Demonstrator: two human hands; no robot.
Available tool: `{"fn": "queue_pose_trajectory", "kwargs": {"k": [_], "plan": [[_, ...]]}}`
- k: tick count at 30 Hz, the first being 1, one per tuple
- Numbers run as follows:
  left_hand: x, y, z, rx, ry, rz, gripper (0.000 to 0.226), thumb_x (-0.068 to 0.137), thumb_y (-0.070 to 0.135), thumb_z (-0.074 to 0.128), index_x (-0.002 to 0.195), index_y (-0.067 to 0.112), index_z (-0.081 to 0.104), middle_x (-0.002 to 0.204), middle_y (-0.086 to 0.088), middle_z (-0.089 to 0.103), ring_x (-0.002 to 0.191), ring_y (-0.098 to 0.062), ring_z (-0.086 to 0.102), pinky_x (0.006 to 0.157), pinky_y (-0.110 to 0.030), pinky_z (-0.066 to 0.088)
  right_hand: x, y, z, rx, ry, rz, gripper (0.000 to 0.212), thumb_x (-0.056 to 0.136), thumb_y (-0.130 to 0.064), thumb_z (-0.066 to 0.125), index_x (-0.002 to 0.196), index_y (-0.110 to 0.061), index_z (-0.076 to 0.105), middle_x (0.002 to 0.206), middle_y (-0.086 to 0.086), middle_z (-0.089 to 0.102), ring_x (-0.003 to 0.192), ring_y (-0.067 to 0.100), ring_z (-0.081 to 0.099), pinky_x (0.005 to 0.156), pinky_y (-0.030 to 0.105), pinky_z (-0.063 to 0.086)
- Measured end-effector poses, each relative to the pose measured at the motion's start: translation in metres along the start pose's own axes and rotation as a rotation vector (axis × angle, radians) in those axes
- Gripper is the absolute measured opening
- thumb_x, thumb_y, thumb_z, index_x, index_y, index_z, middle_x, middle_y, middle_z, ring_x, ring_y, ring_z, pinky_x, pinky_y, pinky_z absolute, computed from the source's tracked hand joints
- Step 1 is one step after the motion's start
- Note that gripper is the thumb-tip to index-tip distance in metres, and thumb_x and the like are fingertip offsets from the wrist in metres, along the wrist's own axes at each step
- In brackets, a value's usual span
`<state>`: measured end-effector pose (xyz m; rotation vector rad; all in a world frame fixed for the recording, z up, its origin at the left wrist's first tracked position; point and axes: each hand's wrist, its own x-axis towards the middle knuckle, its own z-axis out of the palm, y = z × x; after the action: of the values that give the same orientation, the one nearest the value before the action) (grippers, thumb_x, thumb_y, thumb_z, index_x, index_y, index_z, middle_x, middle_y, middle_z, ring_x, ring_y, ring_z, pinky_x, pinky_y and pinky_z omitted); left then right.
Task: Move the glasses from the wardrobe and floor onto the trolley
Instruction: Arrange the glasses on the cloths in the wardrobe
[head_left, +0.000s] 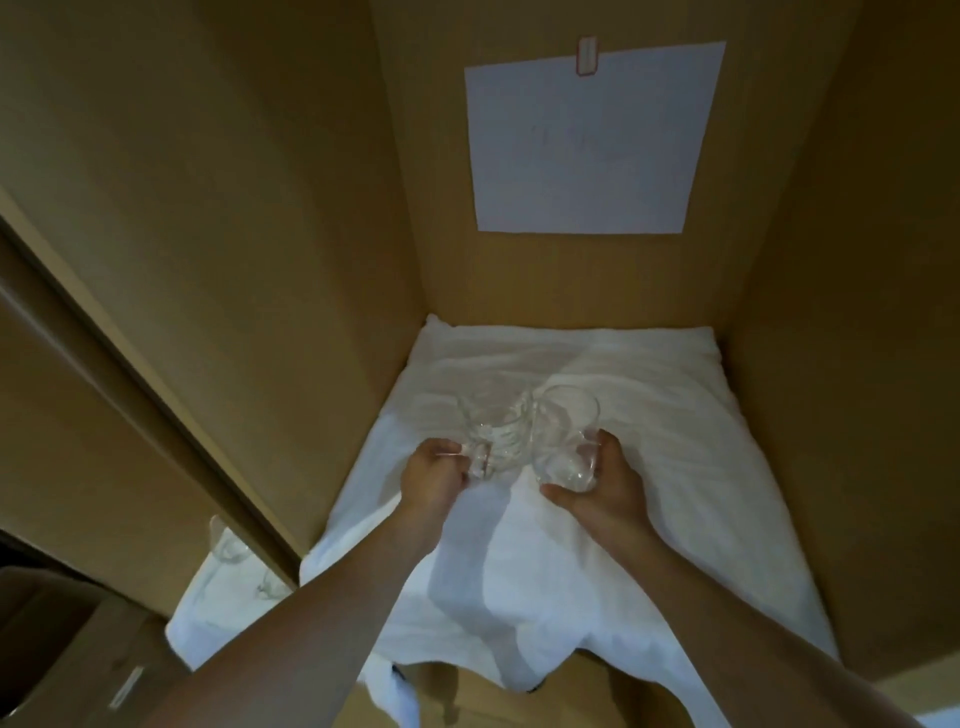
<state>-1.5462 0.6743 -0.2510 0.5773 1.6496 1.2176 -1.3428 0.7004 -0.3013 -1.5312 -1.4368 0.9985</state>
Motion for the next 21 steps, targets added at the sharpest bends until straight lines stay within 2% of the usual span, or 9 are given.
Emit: {"fn": "queue_pose_trajectory", "kwargs": {"k": [5,7,8,10,12,14,17,19,21], "plan": [[0.022,0.007,-0.003,0.370,-0.130,0.176,0.076,0.066,0.002,0.086,0.133,0.012,0.052,0.126,-0.011,0.062,0.112,-0.029,0.062,0.092,-0.039,0.054,0.008,-0.003,-0.004,0.130,0.057,0.028,0.091,0.052,-0.030,0.100,0.132,-0.027,0.056,0.116,-0.008,0.065,0.109,0.015,0.065,0.098,0.038,0.054],[0.037,0.017,0.002,0.606,-0.341,0.284,0.068,0.074,0.018,0.081,0.136,0.018,0.051,0.126,-0.005,0.062,0.106,-0.024,0.062,0.087,-0.037,0.051,0.016,-0.005,-0.008,0.197,0.118,0.039,0.090,0.046,-0.038,0.098,0.126,-0.028,0.059,0.109,-0.007,0.068,0.103,0.015,0.067,0.098,0.041,0.055],[0.040,0.020,0.009,0.594,-0.447,0.335,0.053,0.082,0.027,0.070,0.132,0.017,0.054,0.124,-0.008,0.064,0.103,-0.028,0.063,0.084,-0.040,0.048,0.021,-0.006,-0.011,0.219,0.145,0.041,0.091,0.042,-0.044,0.096,0.124,-0.028,0.060,0.105,-0.005,0.068,0.100,0.015,0.067,0.097,0.042,0.055],[0.057,0.026,0.021,0.434,-0.500,0.334,0.049,0.085,0.035,0.062,0.130,0.015,0.058,0.125,-0.011,0.065,0.107,-0.034,0.062,0.088,-0.045,0.045,0.033,-0.009,-0.016,0.224,0.187,0.039,0.092,0.038,-0.051,0.093,0.121,-0.029,0.060,0.102,-0.004,0.069,0.098,0.015,0.068,0.096,0.042,0.056],[0.070,0.021,0.020,0.702,-0.367,0.467,0.066,0.065,0.035,0.082,0.124,0.023,0.057,0.115,-0.001,0.068,0.101,-0.020,0.064,0.091,-0.036,0.050,0.045,-0.014,-0.021,0.202,0.217,0.043,0.093,0.037,-0.054,0.093,0.120,-0.031,0.060,0.101,-0.004,0.068,0.098,0.015,0.068,0.095,0.042,0.056],[0.075,0.029,0.027,0.666,-0.195,0.476,0.073,0.051,0.031,0.090,0.114,0.028,0.053,0.100,0.009,0.065,0.090,-0.011,0.064,0.079,-0.025,0.052,0.059,-0.021,-0.025,0.166,0.239,0.044,0.098,0.034,-0.062,0.089,0.122,-0.033,0.059,0.103,-0.005,0.068,0.099,0.014,0.067,0.095,0.038,0.056],[0.094,0.056,0.034,0.618,-0.155,0.471,0.075,0.057,0.027,0.091,0.121,0.024,0.053,0.108,0.003,0.064,0.098,-0.020,0.065,0.076,-0.024,0.051,0.077,-0.033,-0.029,0.093,0.268,0.026,0.102,0.037,-0.068,0.085,0.128,-0.034,0.055,0.112,-0.006,0.066,0.104,0.015,0.065,0.095,0.035,0.054],[0.107,0.079,0.038,0.611,-0.097,0.479,0.078,0.050,0.037,0.088,0.120,0.023,0.056,0.113,0.000,0.063,0.102,-0.023,0.064,0.085,-0.029,0.054,0.086,-0.039,-0.029,0.092,0.279,0.015,0.097,0.042,-0.061,0.088,0.129,-0.033,0.054,0.117,-0.002,0.064,0.106,0.017,0.065,0.095,0.041,0.055],[0.120,0.097,0.041,0.628,-0.035,0.529,0.074,0.049,0.035,0.090,0.116,0.021,0.061,0.116,-0.001,0.062,0.106,-0.024,0.063,0.087,-0.021,0.052,0.097,-0.044,-0.027,0.077,0.276,-0.008,0.091,0.050,-0.047,0.095,0.131,-0.031,0.054,0.123,0.003,0.061,0.104,0.016,0.064,0.090,0.037,0.057]]}}
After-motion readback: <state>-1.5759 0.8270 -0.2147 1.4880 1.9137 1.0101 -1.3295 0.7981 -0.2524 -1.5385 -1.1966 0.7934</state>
